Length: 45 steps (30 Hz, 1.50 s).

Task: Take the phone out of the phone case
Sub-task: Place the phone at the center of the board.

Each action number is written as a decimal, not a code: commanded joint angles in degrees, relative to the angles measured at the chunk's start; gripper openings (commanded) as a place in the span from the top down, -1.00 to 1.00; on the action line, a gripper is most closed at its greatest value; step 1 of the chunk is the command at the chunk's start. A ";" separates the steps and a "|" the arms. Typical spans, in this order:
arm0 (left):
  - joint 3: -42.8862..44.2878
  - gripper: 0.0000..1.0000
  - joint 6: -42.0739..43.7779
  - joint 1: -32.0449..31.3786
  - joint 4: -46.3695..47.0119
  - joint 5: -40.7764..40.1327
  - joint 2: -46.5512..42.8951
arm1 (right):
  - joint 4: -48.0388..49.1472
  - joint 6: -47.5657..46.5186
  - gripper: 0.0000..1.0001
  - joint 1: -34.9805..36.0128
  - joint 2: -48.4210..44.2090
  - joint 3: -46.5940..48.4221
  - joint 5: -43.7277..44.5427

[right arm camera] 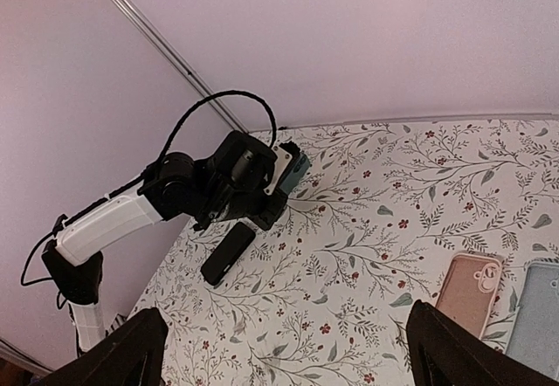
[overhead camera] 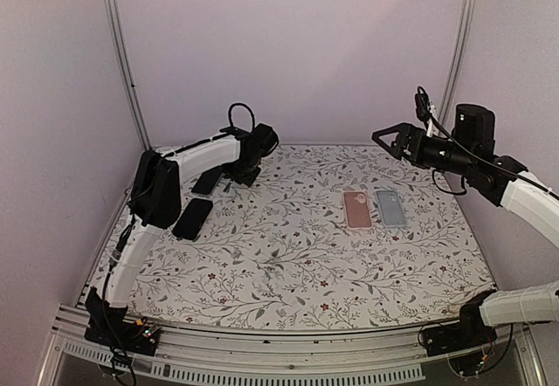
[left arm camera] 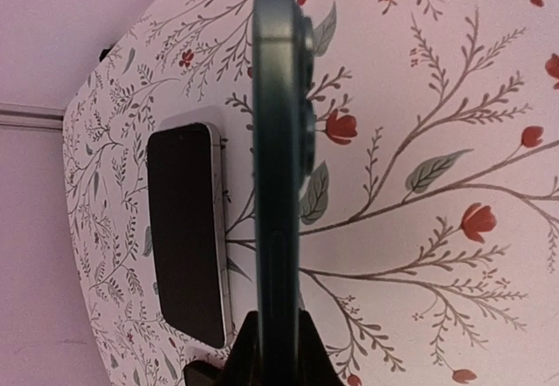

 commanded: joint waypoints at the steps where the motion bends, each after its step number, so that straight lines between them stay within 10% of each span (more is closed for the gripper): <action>1: 3.79 0.90 0.69 0.72 -2.07 -4.62 2.03 | 0.70 0.14 -0.98 0.72 -0.87 -0.64 -0.86; 24: 5.73 0.36 1.61 1.75 -2.46 0.23 4.74 | 2.01 1.99 -0.98 2.44 0.54 -0.96 -2.01; 45: -0.01 0.27 -0.39 3.04 3.45 9.97 -1.32 | 0.34 3.10 -0.98 2.58 -1.02 -2.27 -0.69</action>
